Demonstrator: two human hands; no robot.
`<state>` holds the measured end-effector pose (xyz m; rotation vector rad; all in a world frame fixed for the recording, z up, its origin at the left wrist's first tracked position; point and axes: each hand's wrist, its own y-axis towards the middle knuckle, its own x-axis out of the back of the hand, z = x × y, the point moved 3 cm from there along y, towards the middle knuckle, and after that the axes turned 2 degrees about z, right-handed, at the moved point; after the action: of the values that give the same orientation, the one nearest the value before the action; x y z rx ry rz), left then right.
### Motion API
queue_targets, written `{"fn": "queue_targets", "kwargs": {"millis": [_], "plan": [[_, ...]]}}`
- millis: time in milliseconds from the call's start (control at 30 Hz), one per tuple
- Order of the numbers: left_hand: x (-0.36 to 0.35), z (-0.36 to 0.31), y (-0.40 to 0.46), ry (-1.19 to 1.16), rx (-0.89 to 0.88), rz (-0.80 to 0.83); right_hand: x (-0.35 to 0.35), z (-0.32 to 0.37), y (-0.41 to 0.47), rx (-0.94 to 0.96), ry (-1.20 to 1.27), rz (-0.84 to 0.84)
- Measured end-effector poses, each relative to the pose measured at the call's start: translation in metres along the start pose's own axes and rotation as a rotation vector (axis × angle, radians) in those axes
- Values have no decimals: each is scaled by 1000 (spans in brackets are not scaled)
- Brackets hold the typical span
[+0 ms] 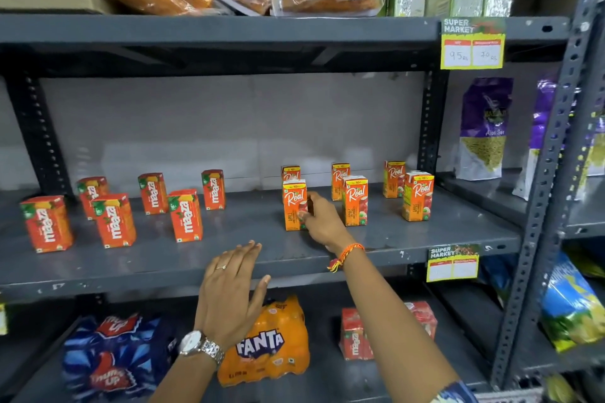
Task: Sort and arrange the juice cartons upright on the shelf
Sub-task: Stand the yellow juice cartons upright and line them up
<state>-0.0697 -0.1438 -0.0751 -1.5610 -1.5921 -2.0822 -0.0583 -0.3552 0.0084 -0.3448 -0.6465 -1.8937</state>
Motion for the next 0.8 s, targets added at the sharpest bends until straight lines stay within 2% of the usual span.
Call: {"fn": "queue_targets", "kwargs": {"millis": [267, 400, 567, 700, 800], "plan": [[-1, 0, -1, -1, -3, -4, 1, -4, -1, -38, 44, 1], [0, -2, -2, 13, -17, 2, 5, -6, -21, -14, -51, -158], [-1, 0, 0, -2, -8, 18, -26, -6, -91, 306, -232, -496], [4, -6, 3, -79, 17, 16, -60, -44, -102, 493, -538, -544], [17, -1, 8, -285, 92, -18, -68, -68, -94, 599, -691, -605]]}}
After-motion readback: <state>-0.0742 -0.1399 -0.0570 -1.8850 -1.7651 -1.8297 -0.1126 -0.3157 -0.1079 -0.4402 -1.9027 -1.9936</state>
